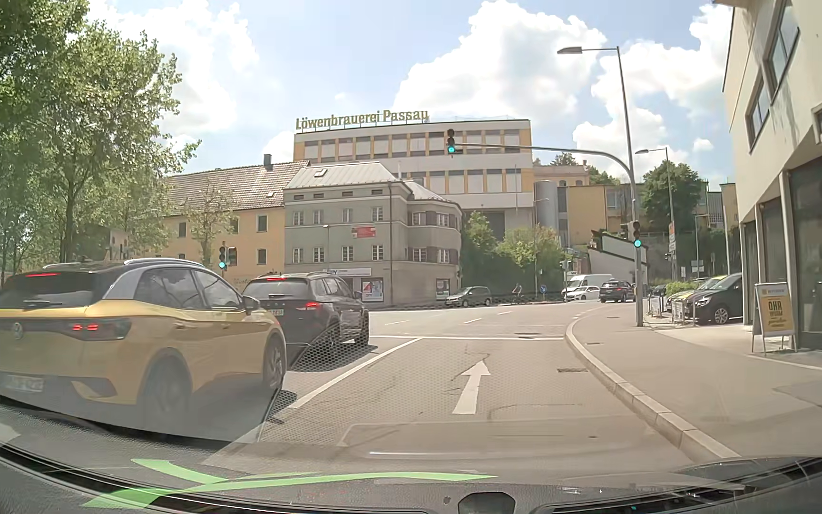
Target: Follow the waypoints while adhering to traffic rules and regulations
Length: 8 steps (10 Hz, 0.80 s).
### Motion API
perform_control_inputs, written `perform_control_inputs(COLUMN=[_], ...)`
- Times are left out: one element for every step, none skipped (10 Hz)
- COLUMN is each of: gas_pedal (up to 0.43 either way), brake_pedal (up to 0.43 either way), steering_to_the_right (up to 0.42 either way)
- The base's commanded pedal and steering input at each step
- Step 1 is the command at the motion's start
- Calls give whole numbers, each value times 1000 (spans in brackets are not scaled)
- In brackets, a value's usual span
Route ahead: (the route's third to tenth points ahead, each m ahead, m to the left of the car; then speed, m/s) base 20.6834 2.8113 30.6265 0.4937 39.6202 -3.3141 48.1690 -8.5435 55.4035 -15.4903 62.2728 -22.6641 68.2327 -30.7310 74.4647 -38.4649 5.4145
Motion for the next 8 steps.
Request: perform_control_inputs(gas_pedal=[197,197,197,197,189,197,197,197], brake_pedal=[0,0,0,0,0,0,0,0], steering_to_the_right=[24,24,24,25,29,32,32,33])
